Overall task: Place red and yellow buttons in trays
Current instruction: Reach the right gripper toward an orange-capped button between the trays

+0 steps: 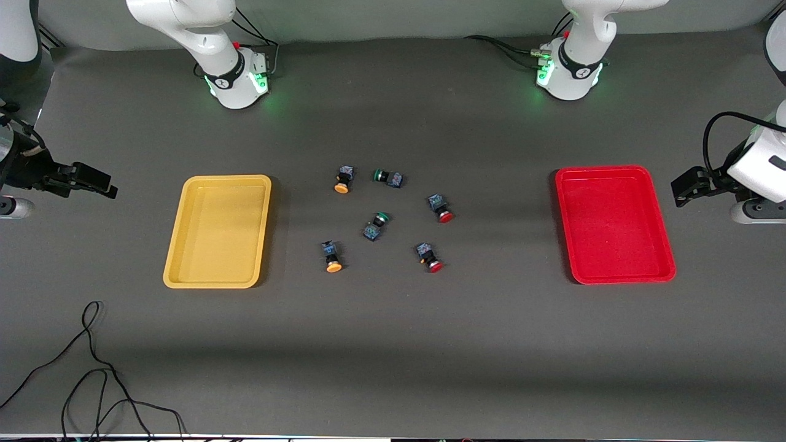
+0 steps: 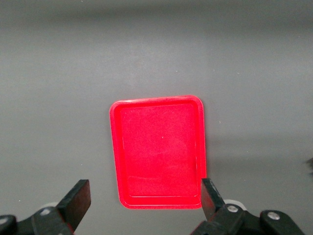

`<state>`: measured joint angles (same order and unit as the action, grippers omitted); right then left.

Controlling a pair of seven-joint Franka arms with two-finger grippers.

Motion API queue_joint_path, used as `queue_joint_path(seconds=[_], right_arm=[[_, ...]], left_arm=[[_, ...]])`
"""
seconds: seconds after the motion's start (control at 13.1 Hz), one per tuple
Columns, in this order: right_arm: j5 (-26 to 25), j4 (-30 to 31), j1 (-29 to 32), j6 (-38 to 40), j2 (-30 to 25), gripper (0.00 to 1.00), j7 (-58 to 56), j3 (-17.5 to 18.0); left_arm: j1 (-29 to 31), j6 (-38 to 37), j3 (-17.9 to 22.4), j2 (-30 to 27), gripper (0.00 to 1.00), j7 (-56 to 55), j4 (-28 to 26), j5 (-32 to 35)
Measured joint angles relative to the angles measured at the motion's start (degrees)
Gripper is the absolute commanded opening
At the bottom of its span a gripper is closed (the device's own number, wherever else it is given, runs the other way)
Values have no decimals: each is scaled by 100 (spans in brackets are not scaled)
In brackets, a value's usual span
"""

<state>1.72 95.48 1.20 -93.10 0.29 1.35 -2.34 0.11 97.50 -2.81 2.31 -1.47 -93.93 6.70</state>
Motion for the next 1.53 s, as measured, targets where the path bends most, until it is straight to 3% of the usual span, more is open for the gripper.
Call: queue_joint_path(seconds=[0.61,0.92,1.07,1.3,1.53], right_arm=[[-2,-4,-10,56,21,100,-19,35],[2,442,-469,-117,-55,100,499,71],[7,1247,-982,-757,-382,100,1307,82],[14,2529,-2258,-1798,-906,100,3231,122],[13,3250,-3675,-2809,-863,100,5165,148]], left_arm=[[-37,-46,-33,0,100,0,0,-20],[-56,-47,-90,1,100,2,0,-157],[-54,-47,-85,2,100,2,0,-161],[-56,-47,-92,3,100,2,0,-169],[-56,-51,-93,3,100,2,0,-171]])
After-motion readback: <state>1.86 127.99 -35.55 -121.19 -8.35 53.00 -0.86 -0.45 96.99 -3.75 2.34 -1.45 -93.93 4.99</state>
